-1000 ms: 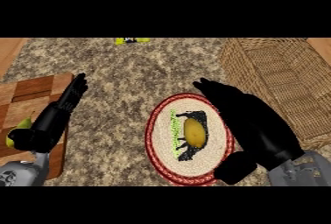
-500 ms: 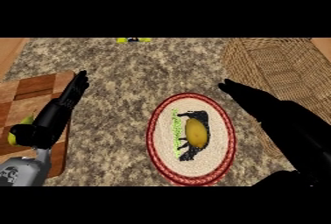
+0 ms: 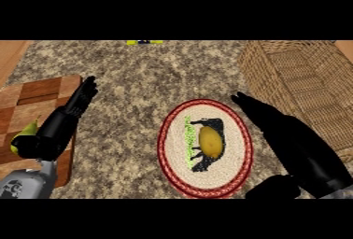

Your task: Pick the lemon from the placemat and place it in the basket

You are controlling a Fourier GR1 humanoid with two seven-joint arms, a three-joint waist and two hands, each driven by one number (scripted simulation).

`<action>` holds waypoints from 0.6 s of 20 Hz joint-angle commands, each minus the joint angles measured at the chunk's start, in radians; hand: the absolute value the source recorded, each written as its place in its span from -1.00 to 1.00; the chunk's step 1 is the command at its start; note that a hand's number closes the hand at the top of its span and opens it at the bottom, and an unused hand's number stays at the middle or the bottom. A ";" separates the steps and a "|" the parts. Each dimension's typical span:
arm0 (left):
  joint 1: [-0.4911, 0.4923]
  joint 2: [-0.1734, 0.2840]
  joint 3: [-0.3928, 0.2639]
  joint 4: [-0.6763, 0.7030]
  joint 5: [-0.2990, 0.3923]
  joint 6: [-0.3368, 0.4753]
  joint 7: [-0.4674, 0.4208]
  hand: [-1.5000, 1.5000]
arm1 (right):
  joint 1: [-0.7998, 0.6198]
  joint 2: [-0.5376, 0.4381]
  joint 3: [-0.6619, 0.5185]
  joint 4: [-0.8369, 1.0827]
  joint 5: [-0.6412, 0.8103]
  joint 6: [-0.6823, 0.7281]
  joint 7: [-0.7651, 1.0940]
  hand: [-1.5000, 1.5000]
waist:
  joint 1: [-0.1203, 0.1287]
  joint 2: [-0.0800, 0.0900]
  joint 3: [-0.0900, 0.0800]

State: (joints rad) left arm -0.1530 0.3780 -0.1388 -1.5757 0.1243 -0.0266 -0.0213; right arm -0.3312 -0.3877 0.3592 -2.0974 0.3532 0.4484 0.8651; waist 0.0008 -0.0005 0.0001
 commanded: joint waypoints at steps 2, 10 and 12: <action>0.018 -0.013 0.029 -0.031 -0.009 -0.018 0.025 0.00 | 0.070 0.083 0.061 0.123 0.185 -0.115 -0.137 -1.00 | 0.003 0.000 0.000; -0.025 -0.079 0.022 -0.014 -0.073 -0.026 0.040 0.00 | 0.112 0.117 0.058 0.359 0.349 -0.248 -0.385 -1.00 | 0.003 0.001 0.000; -0.021 -0.070 0.065 0.007 -0.067 -0.069 0.026 0.00 | 0.126 0.163 0.079 0.331 0.384 -0.234 -0.365 -1.00 | 0.001 0.000 0.000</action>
State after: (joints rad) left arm -0.1842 0.3159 -0.0935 -1.5587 0.0659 -0.0658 0.0005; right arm -0.2196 -0.2738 0.4151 -1.8419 0.6561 0.2647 0.5626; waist 0.0011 0.0003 0.0002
